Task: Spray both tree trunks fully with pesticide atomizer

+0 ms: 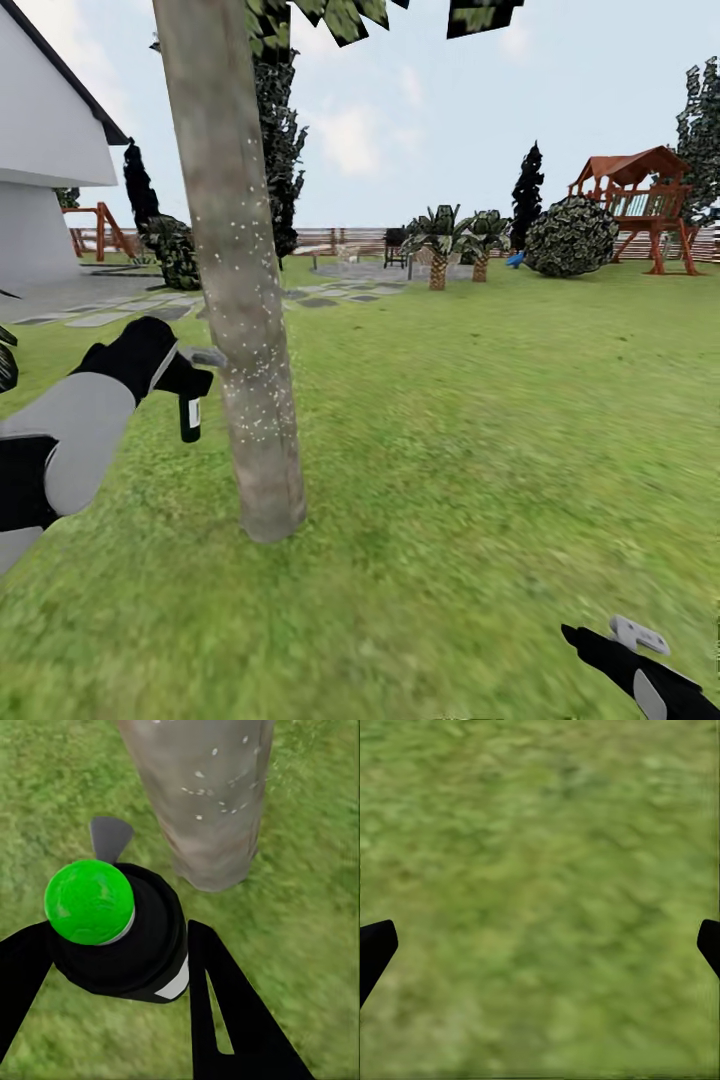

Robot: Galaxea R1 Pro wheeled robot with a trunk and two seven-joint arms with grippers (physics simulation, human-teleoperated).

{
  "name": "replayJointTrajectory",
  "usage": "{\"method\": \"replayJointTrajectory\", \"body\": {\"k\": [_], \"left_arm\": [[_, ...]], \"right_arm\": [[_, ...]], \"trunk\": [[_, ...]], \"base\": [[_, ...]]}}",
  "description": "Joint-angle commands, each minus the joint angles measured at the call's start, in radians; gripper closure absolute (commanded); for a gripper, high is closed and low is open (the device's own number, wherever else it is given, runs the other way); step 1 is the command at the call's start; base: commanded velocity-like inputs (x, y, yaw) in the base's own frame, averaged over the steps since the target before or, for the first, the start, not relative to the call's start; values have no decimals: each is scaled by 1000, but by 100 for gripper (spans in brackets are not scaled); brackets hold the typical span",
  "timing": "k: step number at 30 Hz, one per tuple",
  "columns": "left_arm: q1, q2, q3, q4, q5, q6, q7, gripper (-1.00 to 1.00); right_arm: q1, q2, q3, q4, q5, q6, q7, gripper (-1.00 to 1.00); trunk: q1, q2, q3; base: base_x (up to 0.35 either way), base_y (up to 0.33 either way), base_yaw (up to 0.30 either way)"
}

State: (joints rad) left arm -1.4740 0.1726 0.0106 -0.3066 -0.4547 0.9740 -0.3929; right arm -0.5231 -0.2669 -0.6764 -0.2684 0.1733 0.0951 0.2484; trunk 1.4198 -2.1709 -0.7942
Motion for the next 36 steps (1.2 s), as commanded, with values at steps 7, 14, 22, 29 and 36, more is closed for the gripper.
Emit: {"method": "replayJointTrajectory", "body": {"k": [7,14,22,29,36], "left_arm": [[0,1,-24,0,1,0,-7,100],[0,-2,-56,2,1,0,-7,100],[0,-2,-68,2,1,0,-7,100],[0,-2,-67,2,1,2,-7,100],[0,-2,-69,2,2,3,-7,100]], "right_arm": [[0,0,0,0,0,0,0,-100],[0,0,0,0,0,1,0,-100],[0,0,0,0,0,0,-1,-100],[0,0,0,0,0,0,0,-100],[0,0,1,0,0,0,-1,-100]], "trunk": [[0,0,0],[0,0,0],[0,0,0],[0,0,0],[0,0,0]], "base": [[0,304,-266],[-21,218,-109],[-216,197,-1],[-147,282,-197],[-140,290,-241]]}}
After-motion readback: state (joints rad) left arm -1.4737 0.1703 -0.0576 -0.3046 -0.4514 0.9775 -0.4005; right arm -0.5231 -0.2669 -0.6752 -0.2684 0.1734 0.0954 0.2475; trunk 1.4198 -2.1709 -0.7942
